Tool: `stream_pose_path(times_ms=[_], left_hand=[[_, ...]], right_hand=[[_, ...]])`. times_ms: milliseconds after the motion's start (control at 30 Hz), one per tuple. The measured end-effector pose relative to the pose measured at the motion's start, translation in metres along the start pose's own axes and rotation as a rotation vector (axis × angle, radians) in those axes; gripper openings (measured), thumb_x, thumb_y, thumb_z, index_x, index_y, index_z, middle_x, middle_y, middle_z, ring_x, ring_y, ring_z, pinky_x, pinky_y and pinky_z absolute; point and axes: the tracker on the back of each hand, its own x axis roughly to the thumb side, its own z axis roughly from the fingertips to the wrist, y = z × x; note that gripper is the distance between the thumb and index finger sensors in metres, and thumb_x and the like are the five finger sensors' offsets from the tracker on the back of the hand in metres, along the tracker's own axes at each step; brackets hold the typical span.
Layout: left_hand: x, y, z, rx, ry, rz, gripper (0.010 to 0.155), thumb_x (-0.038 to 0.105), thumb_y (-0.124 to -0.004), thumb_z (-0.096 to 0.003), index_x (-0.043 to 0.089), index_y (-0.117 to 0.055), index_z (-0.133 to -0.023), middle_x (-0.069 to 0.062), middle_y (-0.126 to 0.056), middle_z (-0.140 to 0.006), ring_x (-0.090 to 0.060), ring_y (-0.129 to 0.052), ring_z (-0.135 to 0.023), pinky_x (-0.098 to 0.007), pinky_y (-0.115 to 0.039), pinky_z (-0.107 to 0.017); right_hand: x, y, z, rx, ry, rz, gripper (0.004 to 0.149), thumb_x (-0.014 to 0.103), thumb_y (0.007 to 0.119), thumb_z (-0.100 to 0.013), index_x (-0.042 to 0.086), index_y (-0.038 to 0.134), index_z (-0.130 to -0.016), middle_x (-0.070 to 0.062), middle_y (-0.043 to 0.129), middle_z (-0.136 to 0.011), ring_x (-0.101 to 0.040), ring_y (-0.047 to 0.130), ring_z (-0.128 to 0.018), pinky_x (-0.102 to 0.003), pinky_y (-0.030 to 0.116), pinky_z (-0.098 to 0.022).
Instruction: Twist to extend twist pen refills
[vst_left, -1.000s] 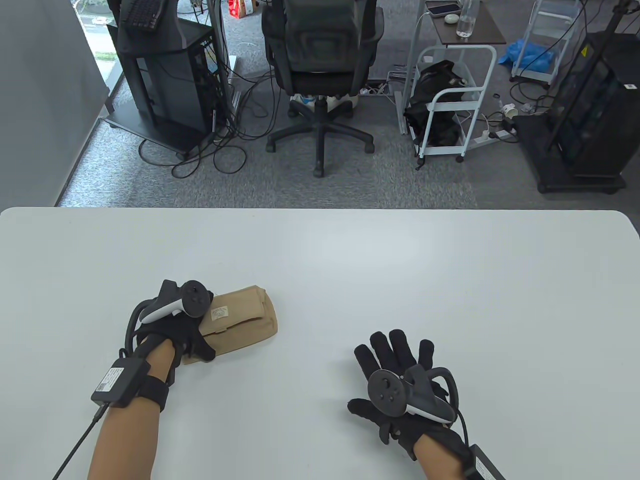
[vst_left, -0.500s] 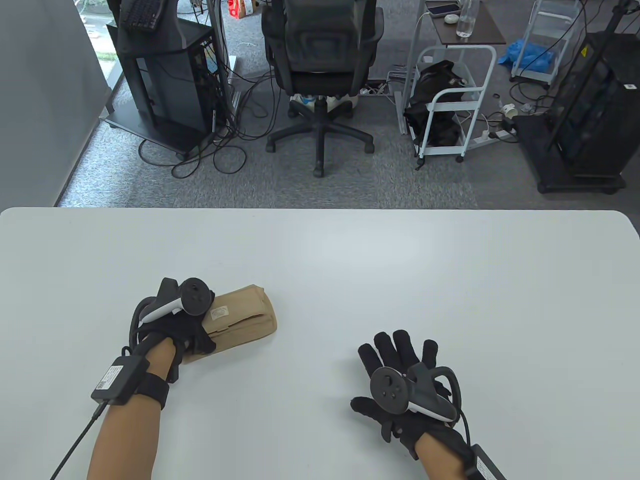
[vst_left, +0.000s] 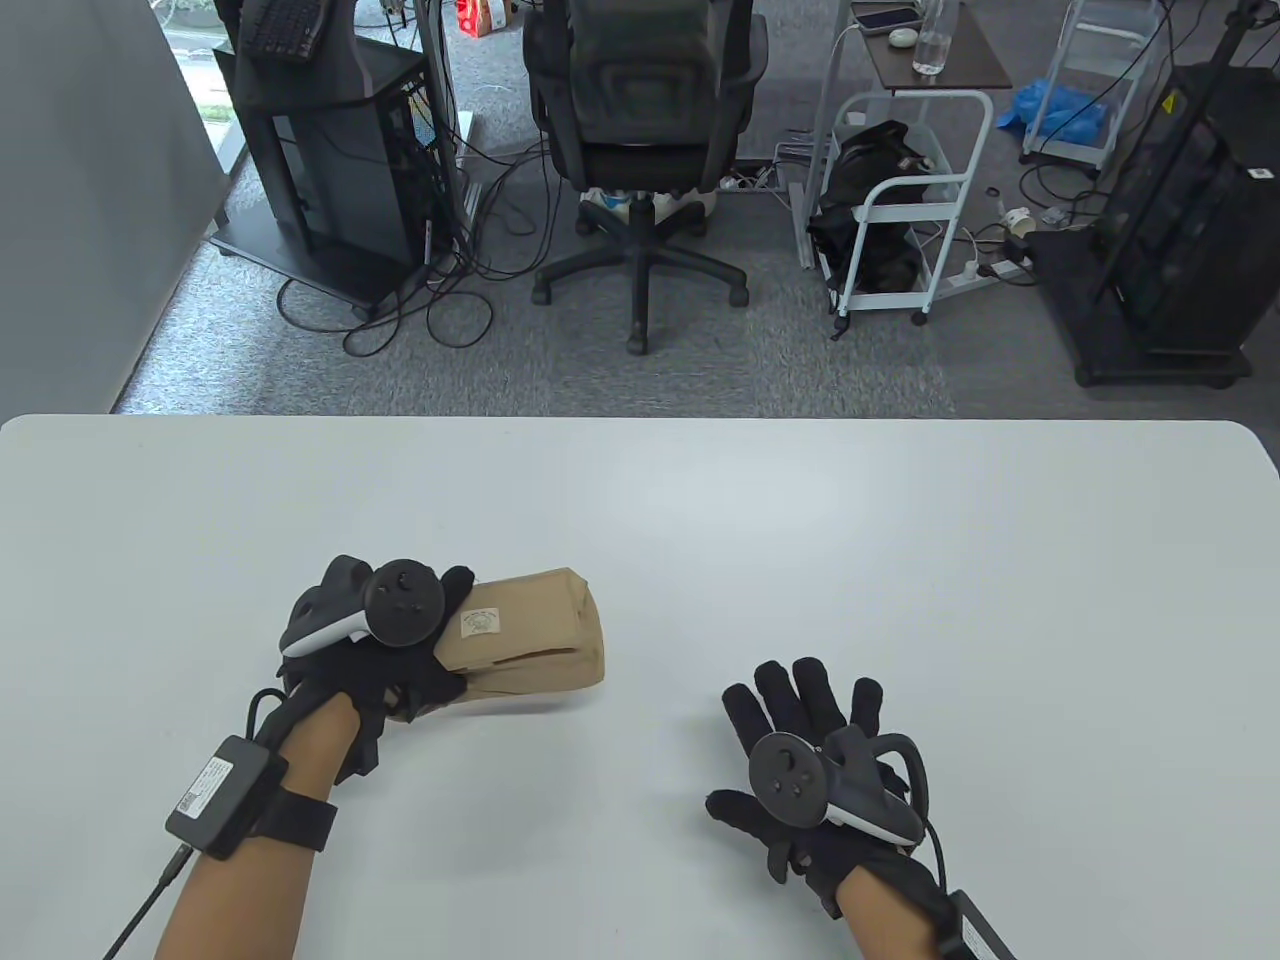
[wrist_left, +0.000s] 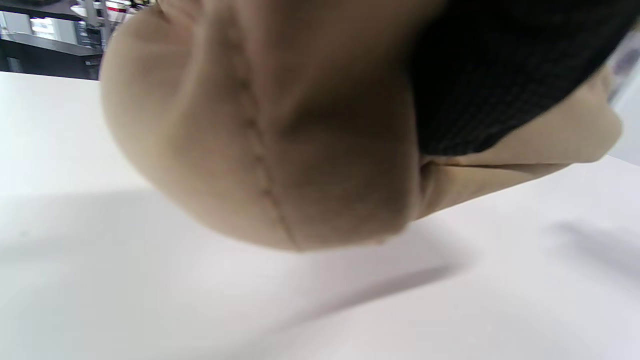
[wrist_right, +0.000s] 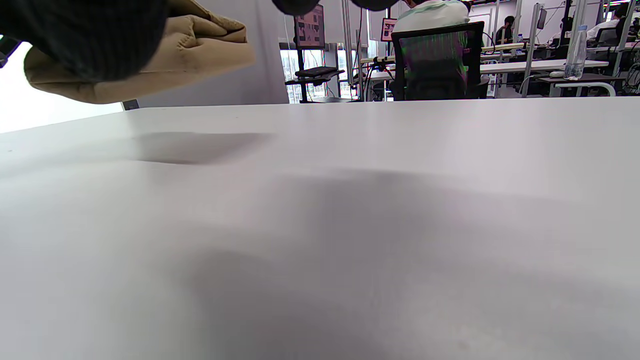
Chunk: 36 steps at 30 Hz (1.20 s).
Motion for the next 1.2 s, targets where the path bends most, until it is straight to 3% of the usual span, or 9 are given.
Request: stream_pose_path(times_ms=[367,667,800,900,1067,1200], left_hand=[[0.076,-0.055,-0.029,-0.114,-0.162,-0.006,0.109,0.053,-0.096,-0.0364,0.014,-0.026,-0.111,-0.029,-0.034,-0.110,-0.055,-0.048,-0.104,-0.074,-0.033,-0.070],[0.095,-0.081,-0.043,-0.165,-0.165,-0.021,0.111,0.055,-0.095,-0.0362,0.013,-0.023,-0.110,-0.029,-0.031,-0.111,-0.054,-0.045,-0.105,-0.074,-0.031,-0.070],[0.095,-0.089,-0.042,-0.217,-0.147,-0.056,0.119,0.060,-0.094,-0.0336,0.013,-0.015,-0.109,-0.028,-0.022,-0.112,-0.055,-0.035,-0.109,-0.075,-0.026,-0.069],[0.091,-0.081,-0.034,-0.197,-0.145,0.015,0.122,0.062,-0.093,-0.0313,0.013,-0.013,-0.109,-0.028,-0.014,-0.113,-0.056,-0.026,-0.109,-0.076,-0.023,-0.069],[0.078,-0.052,-0.005,-0.106,-0.098,0.019,0.120,0.064,-0.091,-0.0306,0.012,-0.018,-0.110,-0.026,-0.019,-0.113,-0.055,-0.028,-0.110,-0.075,-0.023,-0.069],[0.060,-0.041,0.021,-0.019,-0.018,0.054,0.111,0.064,-0.091,-0.0314,0.007,-0.038,-0.110,-0.027,-0.033,-0.112,-0.055,-0.039,-0.108,-0.075,-0.028,-0.069]], right_hand=[[-0.003,-0.003,0.003,-0.017,0.002,-0.017,0.097,0.068,0.074,-0.042,0.015,0.035,-0.113,-0.024,0.028,-0.117,-0.054,0.023,-0.101,-0.085,0.021,-0.059],[-0.002,-0.003,0.004,-0.013,0.000,-0.021,0.097,0.068,0.074,-0.043,0.015,0.035,-0.113,-0.024,0.028,-0.117,-0.054,0.023,-0.101,-0.085,0.021,-0.059],[-0.002,-0.002,0.004,-0.007,-0.002,-0.021,0.097,0.068,0.074,-0.043,0.015,0.035,-0.113,-0.024,0.028,-0.117,-0.054,0.023,-0.100,-0.085,0.021,-0.059],[-0.001,-0.002,0.004,-0.003,-0.003,-0.021,0.097,0.068,0.074,-0.043,0.015,0.035,-0.113,-0.024,0.028,-0.117,-0.054,0.023,-0.101,-0.085,0.021,-0.059],[-0.001,-0.001,0.004,0.003,-0.003,-0.023,0.096,0.068,0.074,-0.043,0.015,0.035,-0.113,-0.024,0.028,-0.117,-0.054,0.023,-0.100,-0.085,0.021,-0.059],[-0.001,-0.001,0.005,0.003,-0.002,-0.031,0.096,0.068,0.074,-0.043,0.015,0.035,-0.113,-0.024,0.027,-0.117,-0.054,0.023,-0.101,-0.085,0.020,-0.059]])
